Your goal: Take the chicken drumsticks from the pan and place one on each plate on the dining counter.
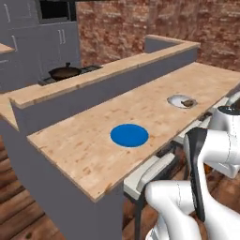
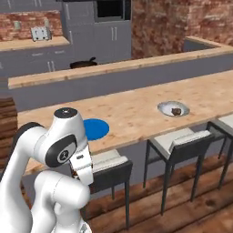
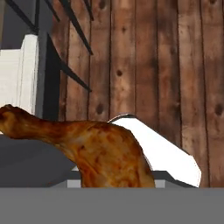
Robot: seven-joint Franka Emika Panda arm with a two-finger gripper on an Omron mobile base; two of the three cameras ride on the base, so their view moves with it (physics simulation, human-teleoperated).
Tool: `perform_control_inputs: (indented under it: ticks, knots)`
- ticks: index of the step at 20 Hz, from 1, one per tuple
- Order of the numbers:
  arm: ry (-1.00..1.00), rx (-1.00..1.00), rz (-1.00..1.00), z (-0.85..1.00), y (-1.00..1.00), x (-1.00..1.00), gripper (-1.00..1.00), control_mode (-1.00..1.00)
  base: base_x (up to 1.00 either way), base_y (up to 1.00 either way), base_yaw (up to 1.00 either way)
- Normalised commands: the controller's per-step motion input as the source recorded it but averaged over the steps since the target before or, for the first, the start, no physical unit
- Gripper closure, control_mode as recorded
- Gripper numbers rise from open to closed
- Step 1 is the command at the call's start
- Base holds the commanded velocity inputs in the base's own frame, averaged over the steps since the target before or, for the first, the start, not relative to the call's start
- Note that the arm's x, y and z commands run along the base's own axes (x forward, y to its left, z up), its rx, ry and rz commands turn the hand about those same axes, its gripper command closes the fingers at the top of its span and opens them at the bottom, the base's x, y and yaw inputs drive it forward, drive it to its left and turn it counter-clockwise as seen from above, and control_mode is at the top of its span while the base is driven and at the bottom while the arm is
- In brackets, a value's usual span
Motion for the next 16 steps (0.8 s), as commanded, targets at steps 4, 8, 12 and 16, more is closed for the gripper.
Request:
perform_control_inputs:
  ticks: [4,8,12,16]
  knots:
    - [0.00,0.00,0.00,0.00,0.00,0.00,1.00,1.00,0.42,-0.48,0.66]
    - [0.00,0.00,0.00,0.00,0.00,0.00,1.00,1.00,0.34,-0.19,0.64]
    - [0.00,0.00,0.00,0.00,0.00,0.00,1.00,1.00,0.35,-0.09,0.62]
    - [0.00,0.00,0.12,-0.14,-0.05,0.09,1.00,-1.00,0.31,-0.04,0.43]
